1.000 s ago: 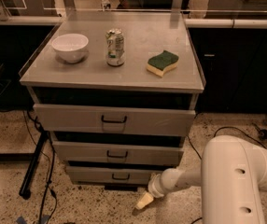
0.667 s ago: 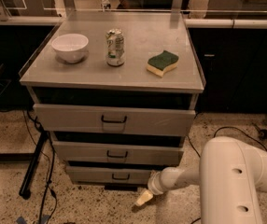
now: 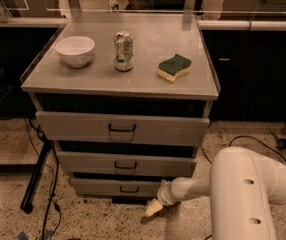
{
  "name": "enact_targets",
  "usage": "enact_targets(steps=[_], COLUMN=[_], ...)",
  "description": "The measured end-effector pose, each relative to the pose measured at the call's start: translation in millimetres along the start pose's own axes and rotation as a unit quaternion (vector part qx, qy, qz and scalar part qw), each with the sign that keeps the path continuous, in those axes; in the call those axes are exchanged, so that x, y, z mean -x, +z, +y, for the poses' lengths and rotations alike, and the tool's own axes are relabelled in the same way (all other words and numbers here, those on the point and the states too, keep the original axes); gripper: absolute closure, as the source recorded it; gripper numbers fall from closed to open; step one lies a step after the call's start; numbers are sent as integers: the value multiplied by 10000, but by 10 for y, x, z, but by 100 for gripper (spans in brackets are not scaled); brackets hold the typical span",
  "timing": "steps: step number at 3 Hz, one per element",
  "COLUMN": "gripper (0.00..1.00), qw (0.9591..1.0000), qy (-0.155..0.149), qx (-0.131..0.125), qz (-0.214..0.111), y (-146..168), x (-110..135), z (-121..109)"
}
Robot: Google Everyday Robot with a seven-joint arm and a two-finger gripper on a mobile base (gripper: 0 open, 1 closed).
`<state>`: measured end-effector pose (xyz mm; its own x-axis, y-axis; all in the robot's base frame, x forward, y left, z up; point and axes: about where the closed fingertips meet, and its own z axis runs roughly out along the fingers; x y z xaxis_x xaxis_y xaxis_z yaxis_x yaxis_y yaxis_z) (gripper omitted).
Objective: Open bottom drawer
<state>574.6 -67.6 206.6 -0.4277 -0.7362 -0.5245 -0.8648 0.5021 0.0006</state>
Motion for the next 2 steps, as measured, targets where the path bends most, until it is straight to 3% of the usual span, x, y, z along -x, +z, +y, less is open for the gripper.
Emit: enact_targets(steps=[2], gripper=[0], qw=[9999], qy=[-132], qx=[-57], qz=[-37], y=[118], x=[109], z=[-79])
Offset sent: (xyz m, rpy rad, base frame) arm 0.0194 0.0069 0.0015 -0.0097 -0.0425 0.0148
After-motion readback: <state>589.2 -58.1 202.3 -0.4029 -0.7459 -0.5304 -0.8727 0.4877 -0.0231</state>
